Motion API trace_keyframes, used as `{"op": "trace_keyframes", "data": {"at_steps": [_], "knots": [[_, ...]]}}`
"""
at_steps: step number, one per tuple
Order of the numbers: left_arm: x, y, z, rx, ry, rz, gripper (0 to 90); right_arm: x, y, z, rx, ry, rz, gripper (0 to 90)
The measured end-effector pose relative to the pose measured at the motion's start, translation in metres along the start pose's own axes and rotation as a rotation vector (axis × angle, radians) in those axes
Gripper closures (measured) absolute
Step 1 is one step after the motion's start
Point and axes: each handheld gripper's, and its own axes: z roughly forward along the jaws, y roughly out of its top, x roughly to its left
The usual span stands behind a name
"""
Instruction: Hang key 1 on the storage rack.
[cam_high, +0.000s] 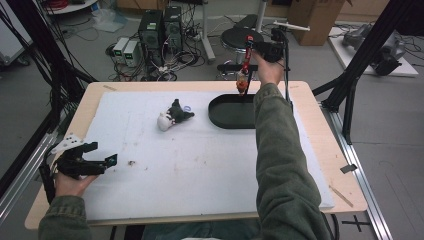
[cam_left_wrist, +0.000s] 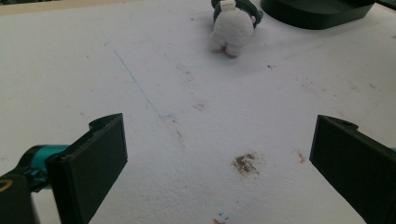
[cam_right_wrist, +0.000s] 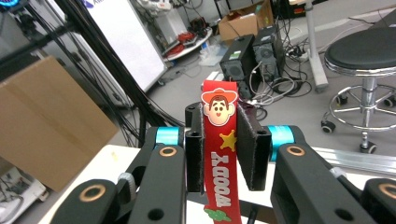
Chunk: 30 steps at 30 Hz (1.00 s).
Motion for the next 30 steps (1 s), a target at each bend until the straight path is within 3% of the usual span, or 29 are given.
{"op": "trace_keyframes", "data": {"at_steps": [6,9,11,16,18,22,30], "knots": [[0.0,0.0,-0.001,-0.001,0.002,0.002,4.4,-0.001,0.0,0.001,0.014,0.011,-0.011,72.3],[0.0,0.0,-0.001,0.005,-0.002,0.003,4.4,-0.001,0.001,0.0,0.016,0.047,0.0,60.6],[0.0,0.0,0.0,0.004,-0.003,0.0,4.4,-0.002,0.001,-0.002,0.027,0.045,0.008,56.2],[-0.001,0.0,0.0,0.005,-0.002,0.004,4.4,0.002,0.001,-0.005,0.069,0.017,-0.053,37.2],[-0.001,0.0,0.0,0.006,-0.001,0.002,4.4,0.004,0.001,-0.006,0.088,0.009,-0.074,20.4],[-0.001,0.0,0.0,0.007,-0.003,0.006,4.4,0.01,-0.001,-0.005,0.126,-0.015,-0.134,0.7],[-0.001,0.0,0.0,0.008,-0.001,0.006,4.4,0.023,-0.005,-0.012,0.159,0.001,-0.219,0.7]]}}
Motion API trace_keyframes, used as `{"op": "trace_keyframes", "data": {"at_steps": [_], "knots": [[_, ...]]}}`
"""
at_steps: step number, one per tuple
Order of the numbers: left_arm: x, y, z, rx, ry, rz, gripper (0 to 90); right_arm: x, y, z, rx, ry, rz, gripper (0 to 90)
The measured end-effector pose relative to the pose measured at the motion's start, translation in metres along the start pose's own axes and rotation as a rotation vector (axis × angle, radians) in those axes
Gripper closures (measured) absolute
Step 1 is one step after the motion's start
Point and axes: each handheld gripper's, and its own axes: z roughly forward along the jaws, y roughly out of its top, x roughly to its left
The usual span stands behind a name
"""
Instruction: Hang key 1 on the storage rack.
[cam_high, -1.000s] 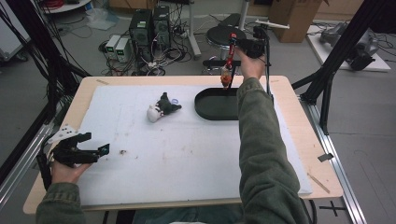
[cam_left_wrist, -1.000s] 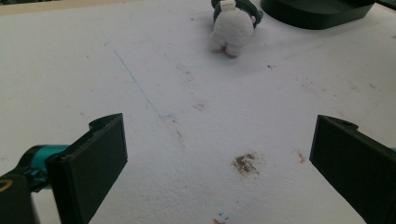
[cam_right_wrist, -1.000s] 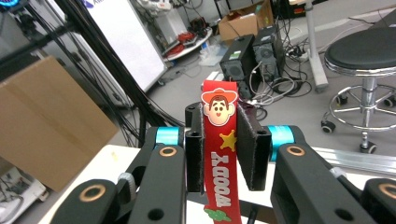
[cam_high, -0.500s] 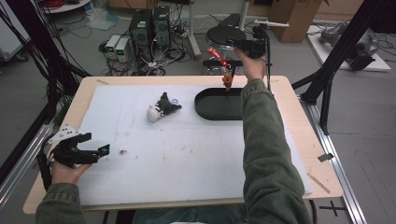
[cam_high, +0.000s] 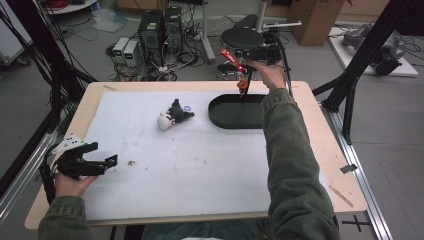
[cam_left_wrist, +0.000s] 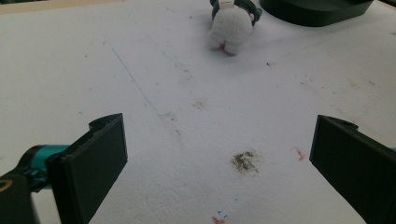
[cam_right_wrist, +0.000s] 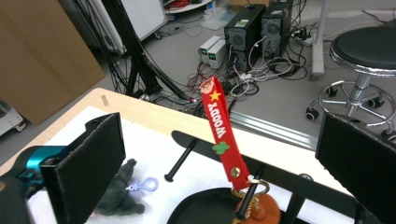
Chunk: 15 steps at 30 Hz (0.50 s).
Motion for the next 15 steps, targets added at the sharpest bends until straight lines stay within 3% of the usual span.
{"op": "trace_keyframes", "data": {"at_steps": [15], "knots": [[-0.001,0.001,0.0,0.0,0.0,-0.001,4.4,0.003,-0.024,-0.023,-0.007,0.042,-0.012,0.7]]}}
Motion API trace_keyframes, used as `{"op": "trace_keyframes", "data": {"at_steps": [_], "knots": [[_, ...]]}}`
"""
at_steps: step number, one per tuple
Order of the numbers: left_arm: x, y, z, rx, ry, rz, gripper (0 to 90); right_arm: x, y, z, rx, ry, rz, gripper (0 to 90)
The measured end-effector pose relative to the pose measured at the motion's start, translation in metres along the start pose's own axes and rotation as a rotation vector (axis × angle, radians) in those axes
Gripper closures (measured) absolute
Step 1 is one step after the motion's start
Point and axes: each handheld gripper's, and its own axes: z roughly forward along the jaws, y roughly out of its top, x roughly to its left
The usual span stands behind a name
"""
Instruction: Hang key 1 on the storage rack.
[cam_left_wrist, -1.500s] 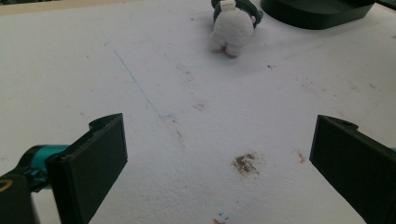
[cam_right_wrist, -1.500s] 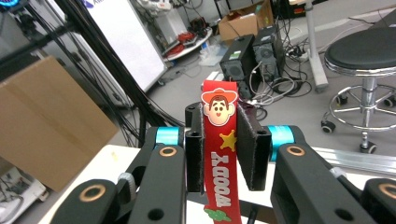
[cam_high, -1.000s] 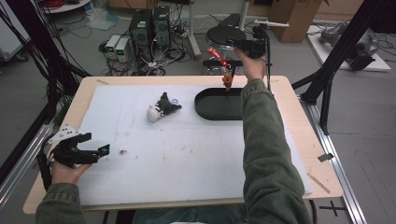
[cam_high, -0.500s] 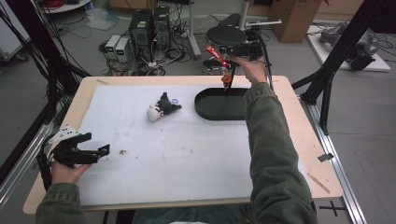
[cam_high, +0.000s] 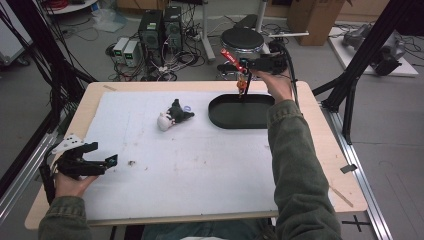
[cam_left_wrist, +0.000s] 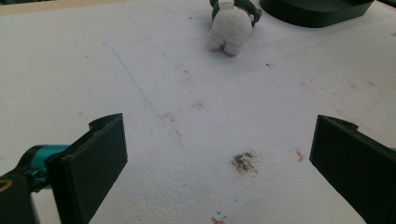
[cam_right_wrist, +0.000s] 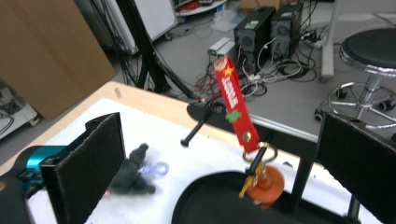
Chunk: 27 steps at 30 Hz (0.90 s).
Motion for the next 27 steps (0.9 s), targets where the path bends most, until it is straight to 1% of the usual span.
{"op": "trace_keyframes", "data": {"at_steps": [5,7,12,15,18,19,20,21,22,23,25,26,27], "knots": [[0.0,0.0,0.0,0.002,0.0,0.001,4.4,0.004,-0.008,-0.008,-0.009,0.012,-0.02,0.7],[0.0,0.0,0.0,0.002,0.0,0.0,4.4,0.004,-0.012,-0.012,-0.009,0.015,-0.017,0.7],[-0.001,0.0,0.0,0.004,0.002,0.003,4.4,0.003,-0.018,-0.017,0.025,-0.001,-0.032,0.7],[-0.001,0.0,0.0,0.004,0.005,0.002,4.4,0.004,-0.018,-0.022,0.021,-0.007,-0.044,0.7],[-0.001,0.0,0.0,0.002,0.006,0.002,4.4,0.007,-0.019,-0.027,0.004,-0.006,-0.049,0.7],[-0.001,0.0,0.0,0.003,0.007,0.002,4.4,0.008,-0.021,-0.029,-0.012,-0.002,-0.053,0.7],[-0.001,0.0,0.0,0.003,0.007,0.002,4.4,0.009,-0.024,-0.031,-0.019,0.004,-0.044,0.7],[0.0,0.0,0.0,0.003,0.005,0.002,4.5,0.009,-0.028,-0.032,-0.024,0.006,-0.047,0.7],[0.0,0.001,0.0,0.004,0.005,0.003,4.4,0.009,-0.031,-0.033,-0.012,0.006,-0.046,0.7],[0.0,0.001,0.0,0.004,0.003,0.002,4.4,0.009,-0.036,-0.034,-0.018,0.001,-0.051,0.7],[-0.001,0.001,0.0,0.004,0.004,0.005,4.4,0.008,-0.043,-0.037,-0.022,0.0,-0.04,0.7],[-0.001,0.001,0.0,0.006,0.003,0.005,4.4,0.007,-0.046,-0.038,-0.002,-0.003,-0.036,0.7],[-0.001,0.001,0.001,0.006,0.003,0.005,4.4,0.006,-0.05,-0.039,0.001,-0.008,-0.044,0.8]]}}
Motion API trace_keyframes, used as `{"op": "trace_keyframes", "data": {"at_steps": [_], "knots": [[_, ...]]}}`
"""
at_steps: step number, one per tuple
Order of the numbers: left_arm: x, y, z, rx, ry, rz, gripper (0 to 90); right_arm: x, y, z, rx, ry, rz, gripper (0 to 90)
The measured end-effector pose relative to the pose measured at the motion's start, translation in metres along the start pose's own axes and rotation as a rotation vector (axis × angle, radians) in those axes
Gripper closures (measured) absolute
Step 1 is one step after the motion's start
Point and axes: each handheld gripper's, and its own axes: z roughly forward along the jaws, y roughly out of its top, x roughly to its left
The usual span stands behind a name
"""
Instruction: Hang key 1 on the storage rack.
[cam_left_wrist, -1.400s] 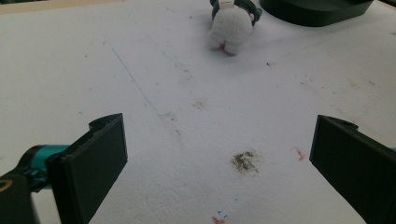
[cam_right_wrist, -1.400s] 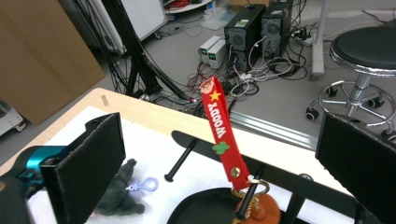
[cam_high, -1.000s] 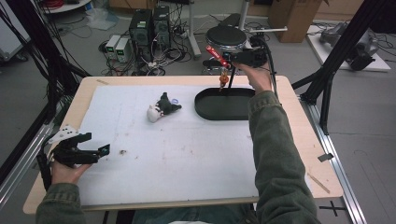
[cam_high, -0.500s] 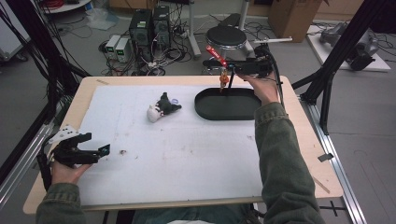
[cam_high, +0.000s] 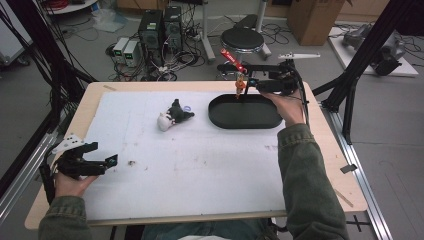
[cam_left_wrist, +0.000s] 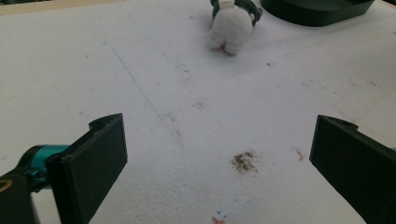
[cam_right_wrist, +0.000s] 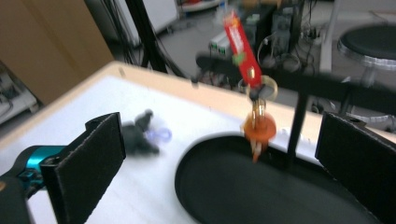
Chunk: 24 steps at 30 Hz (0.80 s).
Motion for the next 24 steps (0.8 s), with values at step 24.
{"op": "trace_keyframes", "data": {"at_steps": [24], "knots": [[-0.001,0.001,0.002,0.012,0.002,0.006,4.4,-0.01,-0.081,-0.024,0.002,-0.03,0.023,0.7]]}}
